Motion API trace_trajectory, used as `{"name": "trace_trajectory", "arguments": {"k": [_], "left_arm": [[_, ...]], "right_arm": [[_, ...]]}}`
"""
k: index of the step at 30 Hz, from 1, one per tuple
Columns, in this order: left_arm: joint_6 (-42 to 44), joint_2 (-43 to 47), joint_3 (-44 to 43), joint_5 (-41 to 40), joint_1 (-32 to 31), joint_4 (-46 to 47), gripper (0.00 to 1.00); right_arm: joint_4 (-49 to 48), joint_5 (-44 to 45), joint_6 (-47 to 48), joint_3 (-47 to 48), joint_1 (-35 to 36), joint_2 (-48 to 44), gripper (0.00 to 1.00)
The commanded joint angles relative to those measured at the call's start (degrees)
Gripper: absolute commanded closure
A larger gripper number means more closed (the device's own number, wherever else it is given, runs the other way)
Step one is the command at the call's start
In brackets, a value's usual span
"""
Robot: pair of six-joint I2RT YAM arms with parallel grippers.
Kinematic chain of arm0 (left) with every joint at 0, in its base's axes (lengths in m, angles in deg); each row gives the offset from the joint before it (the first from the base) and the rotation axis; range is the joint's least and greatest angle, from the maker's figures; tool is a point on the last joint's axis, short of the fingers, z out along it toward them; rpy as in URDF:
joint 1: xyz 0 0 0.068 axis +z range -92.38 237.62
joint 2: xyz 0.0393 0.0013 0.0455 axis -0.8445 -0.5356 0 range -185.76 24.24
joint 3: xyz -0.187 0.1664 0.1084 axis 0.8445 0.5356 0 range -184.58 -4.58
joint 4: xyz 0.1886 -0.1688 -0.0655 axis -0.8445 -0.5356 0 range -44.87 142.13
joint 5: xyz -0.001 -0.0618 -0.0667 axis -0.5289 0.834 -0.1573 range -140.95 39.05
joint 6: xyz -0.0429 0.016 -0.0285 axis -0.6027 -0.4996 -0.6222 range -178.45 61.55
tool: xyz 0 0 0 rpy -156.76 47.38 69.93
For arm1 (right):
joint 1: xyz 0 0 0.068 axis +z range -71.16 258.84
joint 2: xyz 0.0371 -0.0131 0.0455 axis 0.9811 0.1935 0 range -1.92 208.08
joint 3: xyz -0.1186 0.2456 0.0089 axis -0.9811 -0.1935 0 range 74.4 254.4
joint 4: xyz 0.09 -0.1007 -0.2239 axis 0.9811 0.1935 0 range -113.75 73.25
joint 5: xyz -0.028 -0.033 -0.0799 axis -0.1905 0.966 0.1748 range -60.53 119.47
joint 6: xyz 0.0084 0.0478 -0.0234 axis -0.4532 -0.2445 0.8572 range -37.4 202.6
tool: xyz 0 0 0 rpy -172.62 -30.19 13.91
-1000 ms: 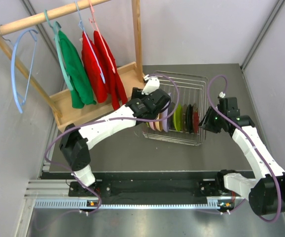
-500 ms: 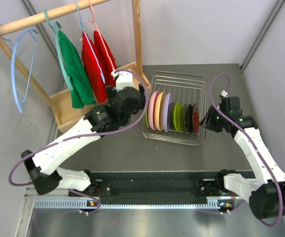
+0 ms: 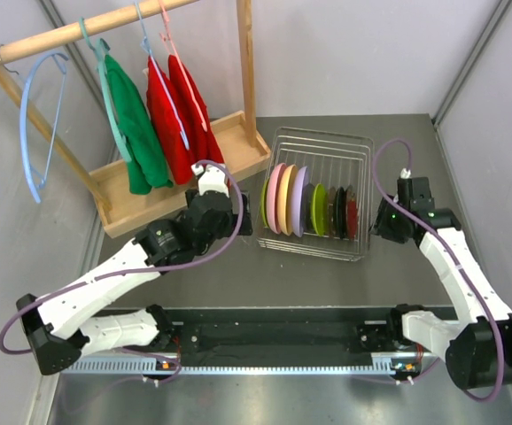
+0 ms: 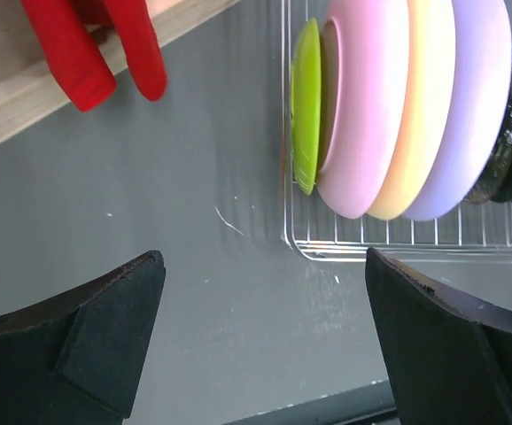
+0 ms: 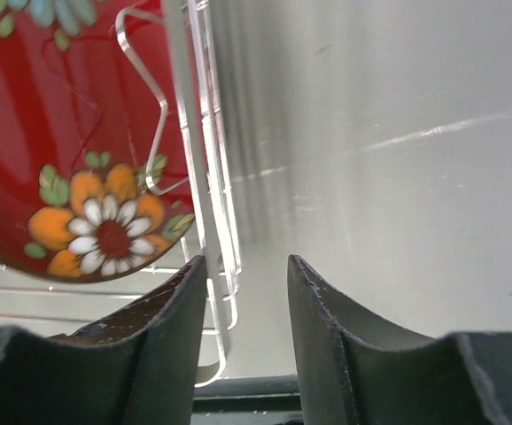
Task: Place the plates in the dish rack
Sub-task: Reset both arms
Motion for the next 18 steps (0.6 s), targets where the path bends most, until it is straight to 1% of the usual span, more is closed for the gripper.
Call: {"name": "trace_trajectory", "arguments": {"k": [1,4,6,7,9,11,13,18], "left_arm": [[-1.7,2.3,0.7,2.6,0.3,0.8,0.01],[-1.6,2.9,1.2,3.5,0.3,0.6,0.01],[-2.1,3.3,1.5,4.5,0.3,0.0,0.01],[-2.2,3.5,1.9,5.3,0.3,0.2,0.01],[-2.4,4.1,3.5,7.9,0.4,0.8,0.01],[-2.7,3.9,4.3,9.9,0.5,0.5,0.01],[-4.8,3.9,4.9,10.2,0.6,-0.6,0.01],[-6.6,6.2,5.7,11.6,0.6,-0.2,0.01]], "right_arm": [[0.4,2.9,3.5,1.8,-3.2,-0.7,0.58],[1.4,1.2,4.0,3.5,-4.9,-0.2,0.58],[1.6,-0.1,3.9,4.2,-4.8,-0.3,0.58],[1.3,-3.6,3.9,4.3,-4.8,-0.6,0.58],[0.3,-6.0,3.6,3.8,-4.8,-1.5,0.57],[0.5,-5.1,3.4,3.1,-4.8,-2.5,0.57],[1.9,-3.4,3.6,3.4,-4.9,-2.7,0.56],[1.3,-6.2,3.1,2.3,-4.8,-6.1,0.55]]}}
